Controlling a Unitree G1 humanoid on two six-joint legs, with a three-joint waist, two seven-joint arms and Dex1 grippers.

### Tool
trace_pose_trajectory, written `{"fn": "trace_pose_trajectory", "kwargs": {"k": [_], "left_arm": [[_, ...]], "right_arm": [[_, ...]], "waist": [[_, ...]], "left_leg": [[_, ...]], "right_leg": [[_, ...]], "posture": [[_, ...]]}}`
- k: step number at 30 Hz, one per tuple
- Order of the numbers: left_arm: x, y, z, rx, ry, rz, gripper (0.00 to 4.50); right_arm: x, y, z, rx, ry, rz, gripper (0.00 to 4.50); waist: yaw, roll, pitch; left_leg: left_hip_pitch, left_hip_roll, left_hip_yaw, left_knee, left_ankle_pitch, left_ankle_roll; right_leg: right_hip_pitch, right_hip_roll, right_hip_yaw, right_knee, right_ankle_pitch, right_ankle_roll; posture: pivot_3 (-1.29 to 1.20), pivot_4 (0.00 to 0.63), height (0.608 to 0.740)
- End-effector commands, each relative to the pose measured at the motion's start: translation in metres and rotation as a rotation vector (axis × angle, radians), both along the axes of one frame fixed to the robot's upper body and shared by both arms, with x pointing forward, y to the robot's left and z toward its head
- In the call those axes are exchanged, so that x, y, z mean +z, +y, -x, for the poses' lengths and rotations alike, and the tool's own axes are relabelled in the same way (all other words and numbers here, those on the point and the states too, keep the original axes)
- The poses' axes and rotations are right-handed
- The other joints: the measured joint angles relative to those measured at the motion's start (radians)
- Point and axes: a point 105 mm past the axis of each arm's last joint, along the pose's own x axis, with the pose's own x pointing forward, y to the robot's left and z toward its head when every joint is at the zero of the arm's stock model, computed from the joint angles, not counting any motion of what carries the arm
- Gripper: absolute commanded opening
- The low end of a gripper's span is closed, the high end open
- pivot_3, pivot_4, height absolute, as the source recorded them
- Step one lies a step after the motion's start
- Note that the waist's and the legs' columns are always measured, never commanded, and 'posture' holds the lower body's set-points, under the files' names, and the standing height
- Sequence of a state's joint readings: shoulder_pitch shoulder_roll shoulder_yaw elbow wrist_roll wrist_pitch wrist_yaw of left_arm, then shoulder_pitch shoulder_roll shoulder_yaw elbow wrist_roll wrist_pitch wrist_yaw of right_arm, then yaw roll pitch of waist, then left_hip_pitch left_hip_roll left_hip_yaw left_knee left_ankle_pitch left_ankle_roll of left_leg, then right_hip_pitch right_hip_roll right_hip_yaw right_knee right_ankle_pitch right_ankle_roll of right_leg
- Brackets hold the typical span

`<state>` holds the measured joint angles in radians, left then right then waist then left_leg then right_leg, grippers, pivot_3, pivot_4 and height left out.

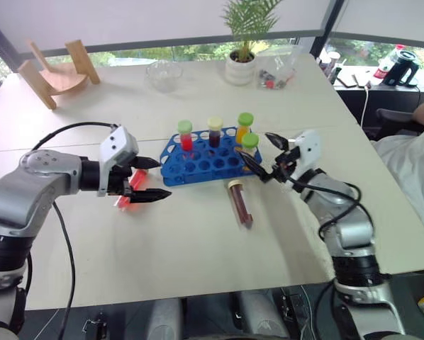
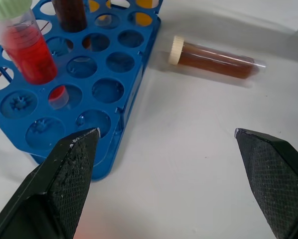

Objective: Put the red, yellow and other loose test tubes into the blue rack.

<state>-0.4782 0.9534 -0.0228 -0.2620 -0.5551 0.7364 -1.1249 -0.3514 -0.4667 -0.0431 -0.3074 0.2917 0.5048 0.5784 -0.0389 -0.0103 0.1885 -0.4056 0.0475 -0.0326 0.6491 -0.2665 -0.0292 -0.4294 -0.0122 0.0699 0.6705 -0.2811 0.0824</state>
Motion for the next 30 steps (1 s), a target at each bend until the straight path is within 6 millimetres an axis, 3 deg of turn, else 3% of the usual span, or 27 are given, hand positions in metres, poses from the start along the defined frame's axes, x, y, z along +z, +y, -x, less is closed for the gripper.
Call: {"fn": "trace_pose_trajectory", "kwargs": {"k": [1, 4, 9, 14, 17, 20, 23, 30], "left_arm": [[0.001, 0.004, 0.017, -0.088, -0.031, -0.102, 4.50], [-0.005, 0.003, 0.024, -0.139, -0.037, -0.147, 4.50], [-0.011, -0.015, 0.029, -0.186, -0.079, -0.161, 4.50], [-0.022, -0.017, 0.032, -0.173, -0.084, -0.147, 4.50], [-0.026, -0.027, 0.035, -0.161, -0.092, -0.119, 4.50], [-0.034, -0.030, 0.038, -0.139, -0.088, -0.092, 4.50], [-0.037, -0.035, 0.038, -0.130, -0.094, -0.084, 4.50], [-0.046, -0.042, 0.040, -0.091, -0.094, -0.053, 4.50]], "right_arm": [[0.022, 0.003, 0.036, 0.134, 0.068, 0.114, 4.44], [0.018, 0.011, 0.050, 0.204, 0.336, 0.145, 4.44], [0.016, 0.008, 0.039, 0.167, 0.698, 0.174, 4.44], [0.015, 0.017, 0.024, 0.231, 0.989, 0.153, 4.44], [0.013, 0.016, 0.020, 0.201, 1.102, 0.190, 4.44], [0.004, 0.039, 0.015, 0.205, 1.168, 0.251, 4.44], [-0.003, 0.047, 0.013, 0.188, 1.197, 0.292, 4.44], [-0.038, 0.061, 0.012, 0.119, 1.229, 0.407, 4.44]], "waist": [[-0.003, 0.001, 0.000], [-0.007, 0.000, 0.000], [-0.003, 0.000, 0.000], [-0.001, -0.001, -0.001], [-0.002, -0.001, -0.001], [-0.011, -0.001, -0.001], [-0.011, -0.001, 0.000], [-0.014, -0.003, -0.002]], "left_leg": [[0.000, 0.000, 0.000, 0.000, 0.000, 0.000], [0.003, 0.001, 0.000, -0.001, -0.001, 0.002], [0.006, 0.001, 0.002, 0.000, -0.001, 0.002], [0.003, 0.001, 0.003, 0.000, -0.002, 0.005], [-0.002, 0.001, 0.002, 0.000, -0.003, 0.006], [-0.002, 0.001, 0.004, 0.000, -0.005, 0.010], [-0.002, 0.002, 0.003, 0.000, -0.006, 0.011], [-0.001, 0.001, 0.004, 0.002, -0.006, 0.011]], "right_leg": [[0.000, 0.000, 0.000, 0.000, 0.000, 0.000], [0.002, 0.002, 0.001, 0.000, -0.001, -0.001], [0.003, 0.002, 0.003, 0.002, 0.000, -0.002], [0.002, 0.001, 0.002, -0.002, 0.000, -0.001], [-0.003, 0.001, 0.002, -0.003, 0.000, -0.001], [-0.004, 0.001, 0.003, -0.003, 0.000, -0.001], [-0.004, 0.002, 0.003, -0.003, 0.000, -0.002], [-0.002, 0.001, 0.003, -0.003, 0.000, -0.001]], "posture": [[0.00, 0.150, 0.740], [0.00, 0.150, 0.740], [0.00, 0.150, 0.740], [0.00, 0.150, 0.740], [0.00, 0.150, 0.740], [0.00, 0.150, 0.740], [0.00, 0.150, 0.740], [0.00, 0.150, 0.740]]}}
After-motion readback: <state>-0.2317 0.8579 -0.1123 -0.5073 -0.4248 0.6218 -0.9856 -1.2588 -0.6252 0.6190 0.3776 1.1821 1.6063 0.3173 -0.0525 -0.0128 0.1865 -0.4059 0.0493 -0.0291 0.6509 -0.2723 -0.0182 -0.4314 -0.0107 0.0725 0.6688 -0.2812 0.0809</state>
